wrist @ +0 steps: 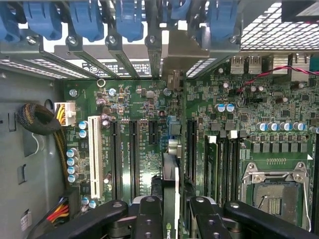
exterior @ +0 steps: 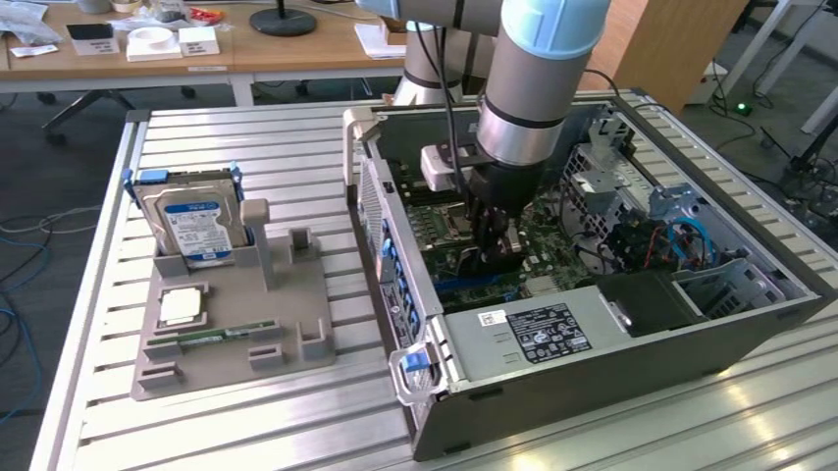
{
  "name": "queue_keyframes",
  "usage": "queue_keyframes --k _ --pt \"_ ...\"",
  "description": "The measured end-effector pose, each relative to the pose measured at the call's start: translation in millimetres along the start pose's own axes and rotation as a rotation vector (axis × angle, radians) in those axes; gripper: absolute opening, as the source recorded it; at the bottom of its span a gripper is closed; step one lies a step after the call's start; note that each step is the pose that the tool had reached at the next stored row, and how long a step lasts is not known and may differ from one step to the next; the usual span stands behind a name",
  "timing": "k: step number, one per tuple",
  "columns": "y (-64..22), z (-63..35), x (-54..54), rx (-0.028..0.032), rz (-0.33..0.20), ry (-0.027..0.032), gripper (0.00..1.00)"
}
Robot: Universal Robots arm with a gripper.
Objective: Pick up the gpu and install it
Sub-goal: 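Insert the gpu into the slot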
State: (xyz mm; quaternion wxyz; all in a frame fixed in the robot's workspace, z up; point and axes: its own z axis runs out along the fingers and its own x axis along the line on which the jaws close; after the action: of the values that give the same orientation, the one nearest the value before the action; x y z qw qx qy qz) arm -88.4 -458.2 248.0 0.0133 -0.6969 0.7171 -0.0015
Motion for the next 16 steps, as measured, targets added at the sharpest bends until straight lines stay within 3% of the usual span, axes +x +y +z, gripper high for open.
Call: queue_keyframes --k 5,10,16 --pt "-0.1 -0.4 0.1 0.0000 0.000 0.0010 0.26" --pt "-0.2 0.0 1.1 0.0003 0.000 0.0099 0.26" --pt "-0.1 -0.1 1.2 0.0002 0.000 0.0102 0.26"
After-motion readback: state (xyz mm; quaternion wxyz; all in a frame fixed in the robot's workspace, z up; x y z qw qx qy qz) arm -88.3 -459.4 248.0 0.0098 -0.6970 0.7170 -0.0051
